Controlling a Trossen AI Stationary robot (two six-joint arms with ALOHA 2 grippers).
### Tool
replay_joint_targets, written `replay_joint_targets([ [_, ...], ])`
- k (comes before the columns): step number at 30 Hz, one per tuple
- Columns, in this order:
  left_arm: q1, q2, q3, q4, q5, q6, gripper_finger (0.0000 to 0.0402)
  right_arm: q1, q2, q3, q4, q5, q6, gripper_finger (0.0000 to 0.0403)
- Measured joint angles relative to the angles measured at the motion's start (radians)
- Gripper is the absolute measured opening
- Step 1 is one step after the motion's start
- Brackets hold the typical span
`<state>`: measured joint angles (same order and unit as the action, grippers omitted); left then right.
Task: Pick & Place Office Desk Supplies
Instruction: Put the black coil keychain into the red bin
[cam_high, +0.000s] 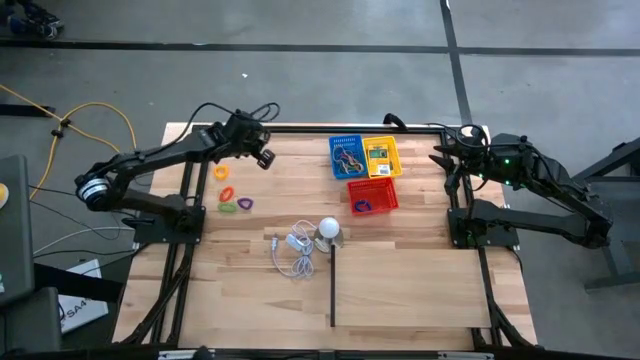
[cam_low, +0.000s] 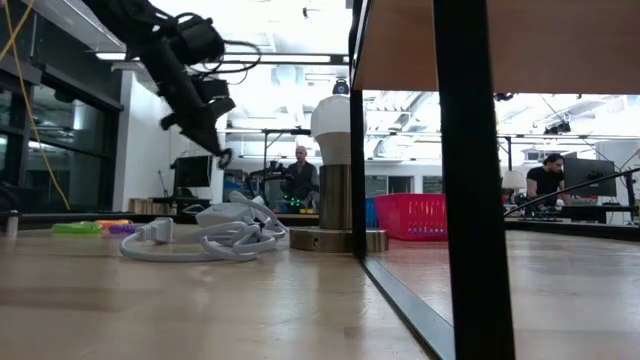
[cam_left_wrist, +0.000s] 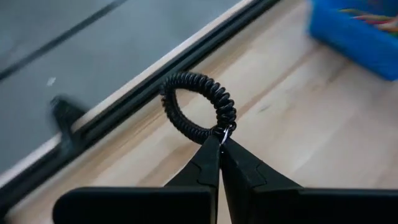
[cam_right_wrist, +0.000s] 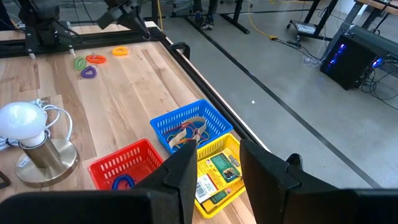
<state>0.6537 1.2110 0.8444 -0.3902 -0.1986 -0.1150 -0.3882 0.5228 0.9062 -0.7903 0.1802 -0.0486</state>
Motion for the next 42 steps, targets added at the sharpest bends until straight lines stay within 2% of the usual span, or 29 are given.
replay_joint_targets([
  [6,-0.085,0.056,0.0,0.169,0.074,0.126,0.0001,0.0,0.0,0.0,0.0,0.0,0.0,0.011],
  [13,-0.185,0.156,0.0,0.44,0.143,0.27,0.0001,0.0,0.0,0.0,0.0,0.0,0.0,0.011],
  [22,-0.272,0.275,0.0,0.73,0.234,0.3,0.0001,0.0,0.0,0.0,0.0,0.0,0.0,0.011],
  [29,-0.286,0.307,0.018,0.752,0.234,0.282,0.0001,0.0,0.0,0.0,0.0,0.0,0.0,0.011],
  [37,-0.286,0.306,0.021,0.748,0.296,0.232,0.0001,0.0,0.0,0.0,0.0,0.0,0.0,0.011],
  [42,-0.317,0.329,0.084,0.697,0.31,0.238,0.0001,0.0,0.0,0.0,0.0,0.0,0.0,0.011],
])
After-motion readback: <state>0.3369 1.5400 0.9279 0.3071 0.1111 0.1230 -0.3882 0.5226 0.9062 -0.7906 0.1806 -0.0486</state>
